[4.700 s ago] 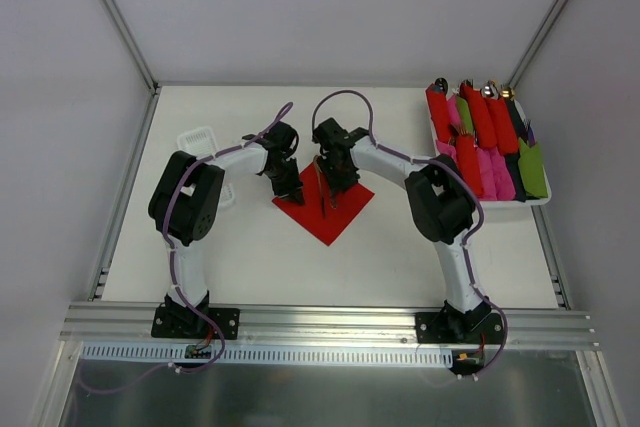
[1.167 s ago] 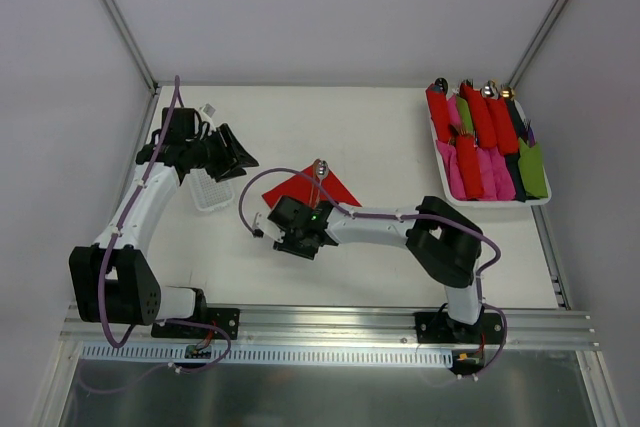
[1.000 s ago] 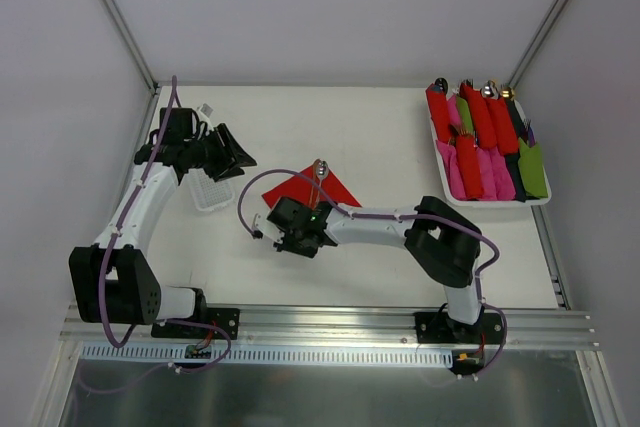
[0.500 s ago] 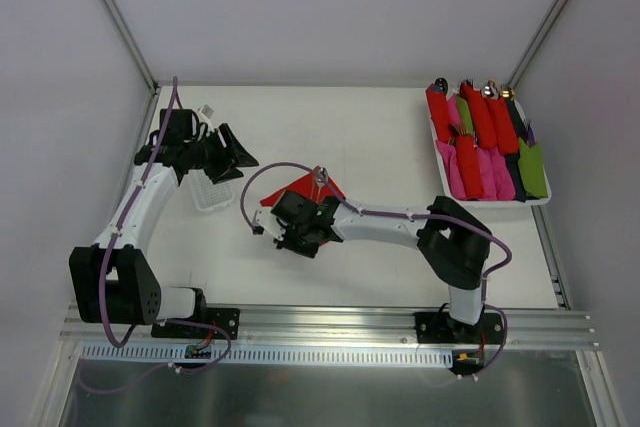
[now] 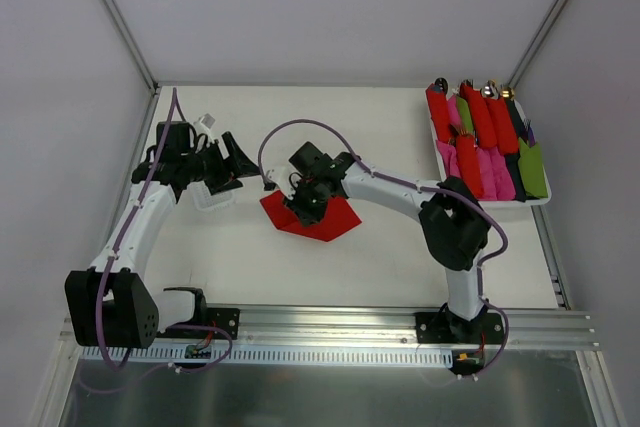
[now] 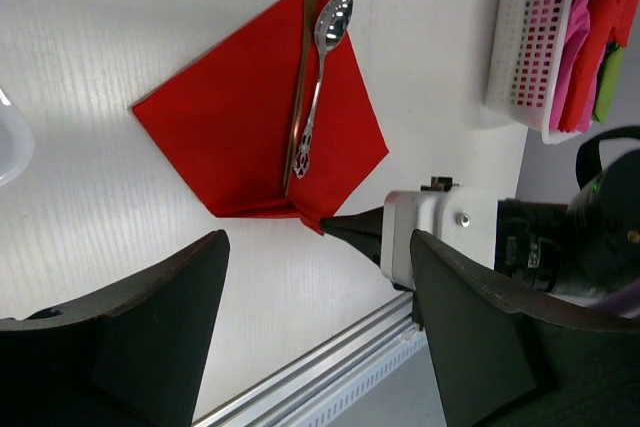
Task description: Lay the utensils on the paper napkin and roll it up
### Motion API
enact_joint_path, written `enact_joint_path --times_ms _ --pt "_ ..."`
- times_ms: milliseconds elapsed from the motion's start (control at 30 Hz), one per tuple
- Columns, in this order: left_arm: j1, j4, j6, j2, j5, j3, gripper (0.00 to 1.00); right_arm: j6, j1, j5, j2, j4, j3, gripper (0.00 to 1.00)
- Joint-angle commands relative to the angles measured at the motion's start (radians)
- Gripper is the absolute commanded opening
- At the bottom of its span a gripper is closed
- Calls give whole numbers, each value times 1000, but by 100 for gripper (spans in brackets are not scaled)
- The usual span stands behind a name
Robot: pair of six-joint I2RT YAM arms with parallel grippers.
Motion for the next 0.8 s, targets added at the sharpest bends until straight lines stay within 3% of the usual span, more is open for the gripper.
enact_joint_path --times_ms 0,333,767 --pt "9 82 7 -56 68 -54 74 -72 -20 -94 24 -82 51 0" --pt "2 171 2 -101 93 -189 62 -91 -100 -140 75 -93 91 0" --pt "-94 281 -39 -78 76 -279 36 -110 -152 -169 125 -119 157 0"
